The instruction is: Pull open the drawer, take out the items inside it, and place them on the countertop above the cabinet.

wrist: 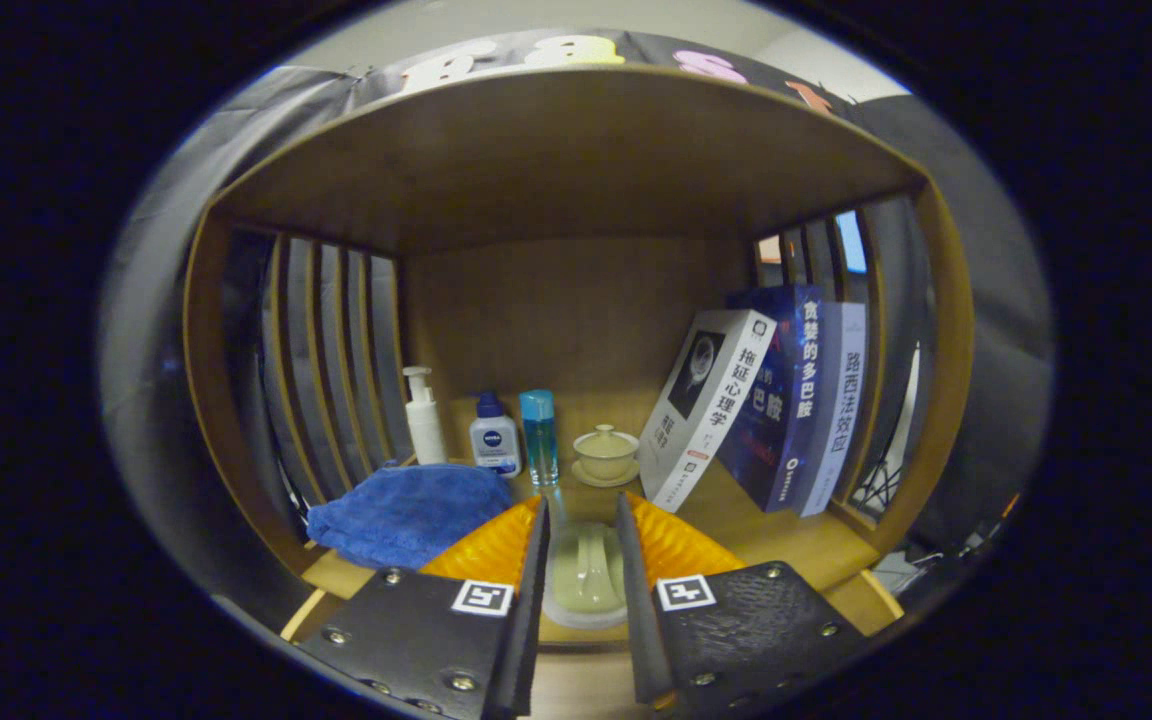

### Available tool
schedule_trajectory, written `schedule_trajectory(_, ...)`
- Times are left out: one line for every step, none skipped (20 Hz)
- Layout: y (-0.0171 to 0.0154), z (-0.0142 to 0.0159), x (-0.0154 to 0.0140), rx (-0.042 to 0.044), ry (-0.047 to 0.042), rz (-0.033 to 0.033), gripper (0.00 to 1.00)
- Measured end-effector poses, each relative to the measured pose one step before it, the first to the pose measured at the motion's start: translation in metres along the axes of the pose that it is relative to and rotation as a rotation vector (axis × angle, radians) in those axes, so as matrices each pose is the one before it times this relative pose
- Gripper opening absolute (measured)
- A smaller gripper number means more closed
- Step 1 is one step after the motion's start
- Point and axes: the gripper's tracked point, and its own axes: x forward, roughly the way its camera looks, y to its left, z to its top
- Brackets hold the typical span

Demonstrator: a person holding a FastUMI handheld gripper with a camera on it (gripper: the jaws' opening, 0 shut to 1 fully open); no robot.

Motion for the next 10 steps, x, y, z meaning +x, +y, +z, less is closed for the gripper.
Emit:
schedule_trajectory(0.00125, 0.0011, -0.01046, -0.02046, -0.01028, -0.00601, 0.38)
schedule_trajectory(0.00228, 0.0005, -0.01052, -0.01953, -0.01092, 0.00031, 0.38)
schedule_trajectory(0.00309, 0.00086, -0.00909, -0.01645, -0.01379, 0.00176, 0.38)
schedule_trajectory(0.00288, 0.00161, -0.01011, -0.01012, -0.0175, 0.00258, 0.38)
schedule_trajectory(0.0034, 0.00179, -0.00981, -0.0041, -0.02037, 0.00365, 0.38)
schedule_trajectory(0.0037, 0.00163, -0.01054, 0.00003, -0.02076, 0.00446, 0.38)
schedule_trajectory(0.00326, 0.00165, -0.01123, 0.00003, -0.02239, 0.00412, 0.38)
schedule_trajectory(0.00246, 0.00105, -0.01055, -0.00116, -0.02235, 0.00266, 0.38)
schedule_trajectory(0.00189, 0.00127, -0.0105, -0.00174, -0.02149, 0.00239, 0.38)
schedule_trajectory(0.00193, 0.00103, -0.0114, -0.00275, -0.01746, 0.00063, 0.38)
